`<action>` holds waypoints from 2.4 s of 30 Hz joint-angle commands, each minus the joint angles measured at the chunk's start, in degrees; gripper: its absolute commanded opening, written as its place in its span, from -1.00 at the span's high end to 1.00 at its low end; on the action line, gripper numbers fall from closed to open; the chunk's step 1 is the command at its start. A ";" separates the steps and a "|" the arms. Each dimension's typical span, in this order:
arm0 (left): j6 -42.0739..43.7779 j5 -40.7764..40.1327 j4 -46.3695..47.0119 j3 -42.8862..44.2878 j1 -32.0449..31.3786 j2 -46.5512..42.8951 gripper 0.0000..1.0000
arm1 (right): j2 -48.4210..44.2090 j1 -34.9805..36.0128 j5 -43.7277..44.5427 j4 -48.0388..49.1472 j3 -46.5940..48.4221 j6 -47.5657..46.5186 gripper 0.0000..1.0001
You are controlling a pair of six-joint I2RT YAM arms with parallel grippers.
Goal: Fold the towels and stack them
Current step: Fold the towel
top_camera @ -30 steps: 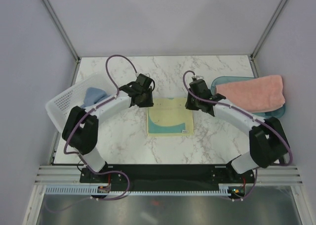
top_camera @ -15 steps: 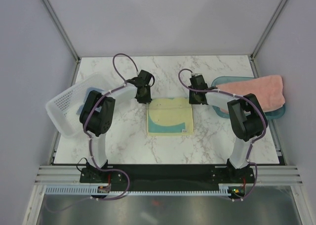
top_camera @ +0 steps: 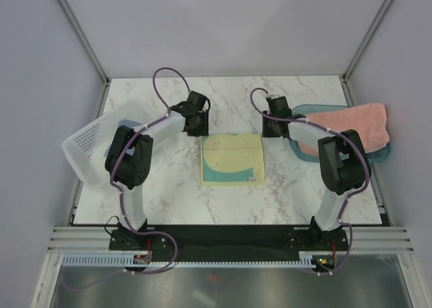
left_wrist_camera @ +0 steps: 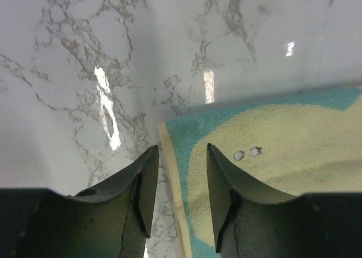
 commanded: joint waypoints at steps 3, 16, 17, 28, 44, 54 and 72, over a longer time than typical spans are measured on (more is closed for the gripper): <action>10.31 7.90 2.25 5.18 2.04 -3.83 0.05 | -3.24 -5.33 -20.11 -2.86 8.39 -8.51 0.15; 26.58 24.96 2.07 4.39 5.47 0.04 -0.02 | 12.93 -7.09 -38.19 -21.03 22.36 -28.30 -0.26; 27.19 27.14 2.07 4.39 6.17 0.48 -0.02 | 13.64 -7.09 -38.63 -22.10 24.03 -30.14 -0.26; 32.29 29.36 -2.23 6.06 7.05 3.82 -0.05 | 17.25 -9.46 -42.49 -27.21 26.59 -34.29 -0.06; 35.37 26.55 -3.38 6.59 7.49 4.61 -0.07 | 18.30 -9.73 -42.06 -27.91 28.61 -34.73 0.12; 37.30 27.43 -4.43 7.20 7.49 4.96 -0.04 | 18.57 -9.82 -43.55 -26.59 28.61 -35.17 0.00; 38.45 25.33 -5.49 9.93 7.58 7.34 0.95 | 20.41 -9.82 -43.30 -23.87 30.02 -33.68 0.73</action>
